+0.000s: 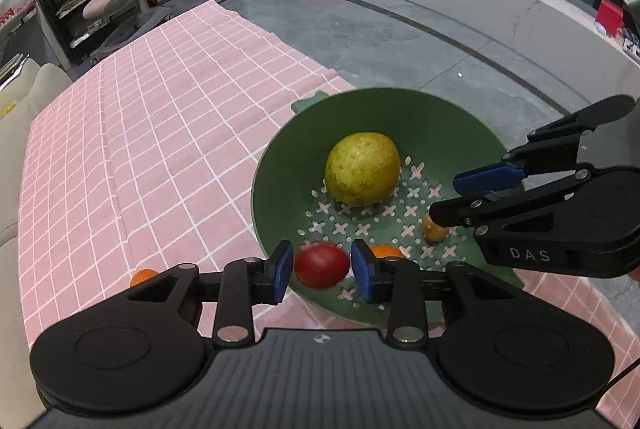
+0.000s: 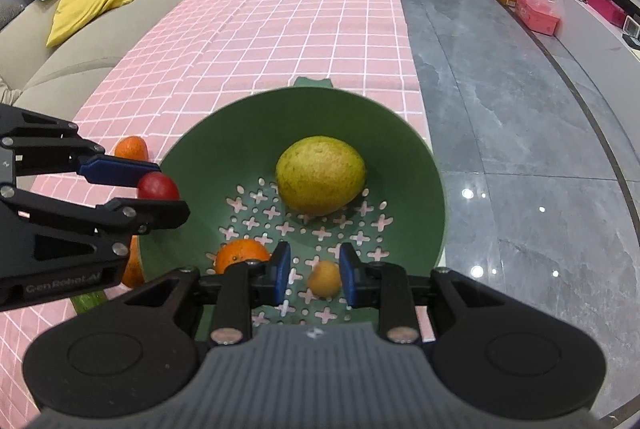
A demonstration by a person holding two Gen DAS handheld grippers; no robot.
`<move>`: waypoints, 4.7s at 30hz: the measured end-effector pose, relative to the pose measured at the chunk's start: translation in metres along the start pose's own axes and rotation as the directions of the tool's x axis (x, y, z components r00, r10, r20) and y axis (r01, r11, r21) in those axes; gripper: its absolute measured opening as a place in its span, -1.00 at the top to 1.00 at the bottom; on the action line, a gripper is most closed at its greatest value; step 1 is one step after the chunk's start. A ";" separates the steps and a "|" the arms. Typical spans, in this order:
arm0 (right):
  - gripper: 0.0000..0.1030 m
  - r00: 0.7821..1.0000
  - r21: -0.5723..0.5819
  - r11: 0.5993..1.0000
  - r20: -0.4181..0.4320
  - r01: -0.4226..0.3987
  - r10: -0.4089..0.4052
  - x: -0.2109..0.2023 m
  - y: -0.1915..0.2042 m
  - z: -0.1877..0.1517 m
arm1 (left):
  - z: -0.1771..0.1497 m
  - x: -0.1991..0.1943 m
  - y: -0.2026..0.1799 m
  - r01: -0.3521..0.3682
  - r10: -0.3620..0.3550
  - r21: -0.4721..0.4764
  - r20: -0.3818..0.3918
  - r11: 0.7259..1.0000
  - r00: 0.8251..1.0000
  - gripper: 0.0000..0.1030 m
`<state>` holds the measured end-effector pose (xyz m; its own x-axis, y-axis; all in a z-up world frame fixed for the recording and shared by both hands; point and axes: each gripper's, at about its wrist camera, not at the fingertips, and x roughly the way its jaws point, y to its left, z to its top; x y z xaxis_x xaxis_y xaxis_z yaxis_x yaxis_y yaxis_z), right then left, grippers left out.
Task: Organize fruits
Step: 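Carry tomato and kiwi over the colander and open both tools to release, then withdraw both tools from the colander toward the cucumber, then grasp the cucumber with the left tool while the right tool grasps an orange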
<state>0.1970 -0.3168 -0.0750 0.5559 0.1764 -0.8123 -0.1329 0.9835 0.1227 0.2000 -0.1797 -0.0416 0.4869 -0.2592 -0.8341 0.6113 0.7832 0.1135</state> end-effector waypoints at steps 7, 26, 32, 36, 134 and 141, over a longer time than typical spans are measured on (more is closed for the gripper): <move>0.54 1.000 0.009 1.000 0.023 -0.009 0.009 -0.007 -0.001 0.001 | 0.001 -0.019 0.002 0.005 -0.004 -0.026 0.035 1.000 0.999 0.05; 0.51 0.990 -0.049 0.996 0.122 -0.069 0.075 -0.082 0.041 -0.005 | -0.084 -0.115 0.026 -0.056 0.077 -0.195 0.100 0.979 0.992 -0.11; 0.47 0.990 -0.106 0.991 0.109 -0.077 0.089 -0.100 0.065 -0.028 | -0.130 -0.124 0.040 -0.076 0.096 -0.251 0.067 0.965 0.993 -0.17; 0.41 0.990 -0.127 0.987 0.089 -0.095 0.107 -0.107 0.077 -0.048 | -0.157 -0.119 0.049 -0.077 0.097 -0.334 0.043 0.939 0.994 -0.19; 0.19 0.999 0.256 0.966 -0.038 -0.026 0.037 0.019 0.100 -0.060 | -0.162 -0.041 0.080 -0.031 -0.040 -0.633 -0.097 0.773 0.994 0.17; 0.19 0.996 0.267 0.962 -0.035 -0.064 0.076 0.006 0.091 -0.063 | -0.168 -0.062 0.089 -0.015 -0.020 -0.638 -0.048 0.769 0.999 0.20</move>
<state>0.1369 -0.2286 -0.1044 0.5150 0.2491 -0.8202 0.0561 0.9450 0.3222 0.1189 0.0014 -0.0704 0.4446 -0.2474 -0.8609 0.0647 0.9675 -0.2446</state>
